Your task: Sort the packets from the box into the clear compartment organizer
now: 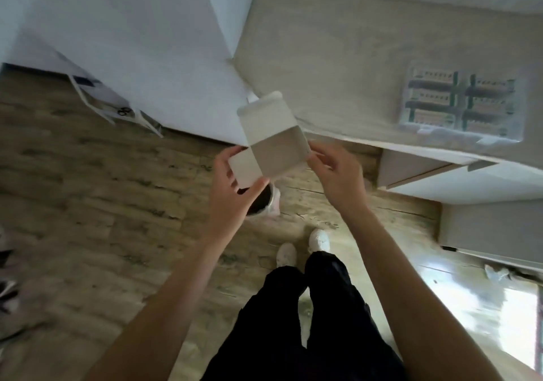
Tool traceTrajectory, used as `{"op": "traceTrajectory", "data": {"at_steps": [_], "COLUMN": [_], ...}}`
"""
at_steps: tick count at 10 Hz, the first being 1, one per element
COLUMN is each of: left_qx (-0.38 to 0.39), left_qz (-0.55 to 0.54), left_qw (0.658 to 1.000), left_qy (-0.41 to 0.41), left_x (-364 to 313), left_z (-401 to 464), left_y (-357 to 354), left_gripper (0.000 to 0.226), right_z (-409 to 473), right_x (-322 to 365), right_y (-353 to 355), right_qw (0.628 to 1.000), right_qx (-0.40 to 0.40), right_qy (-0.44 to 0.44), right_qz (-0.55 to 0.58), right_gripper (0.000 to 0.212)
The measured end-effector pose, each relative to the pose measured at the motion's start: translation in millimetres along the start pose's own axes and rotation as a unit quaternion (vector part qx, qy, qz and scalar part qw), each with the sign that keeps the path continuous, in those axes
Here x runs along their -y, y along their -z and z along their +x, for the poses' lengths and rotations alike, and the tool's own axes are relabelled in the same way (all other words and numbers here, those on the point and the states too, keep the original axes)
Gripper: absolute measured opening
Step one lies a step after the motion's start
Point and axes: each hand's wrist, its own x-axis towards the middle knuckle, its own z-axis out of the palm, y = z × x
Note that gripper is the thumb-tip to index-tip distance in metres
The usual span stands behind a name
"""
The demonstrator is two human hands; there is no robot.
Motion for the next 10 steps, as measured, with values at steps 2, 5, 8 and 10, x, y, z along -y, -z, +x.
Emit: {"op": "traceTrajectory", "data": {"at_steps": [2, 5, 8, 10], "left_qx": [-0.021, -0.022, 0.010, 0.014], "left_qz": [0.010, 0.051, 0.151, 0.214], "left_qw": [0.988, 0.957, 0.922, 0.933], "left_qy": [0.151, 0.286, 0.355, 0.288], "left_x": [99.1, 280.9, 372.6, 348.4], "left_z": [6.5, 97.8, 168.3, 165.9], "left_y": [18.6, 7.7, 25.8, 26.5], "left_gripper": [0.036, 0.031, 0.040, 0.039], "right_z": [15.9, 108.8, 175.9, 171.6], "right_x": [-80.9, -226.4, -273.7, -245.1], "right_y": [-68.5, -184.4, -241.6, -217.3], "right_qw": [0.990, 0.962, 0.913, 0.954], "right_qx": [0.091, 0.159, 0.311, 0.214], "right_qy": [-0.076, -0.189, -0.201, -0.114], "right_qz": [-0.071, -0.118, -0.171, -0.176], "right_gripper": [0.025, 0.013, 0.046, 0.030]}}
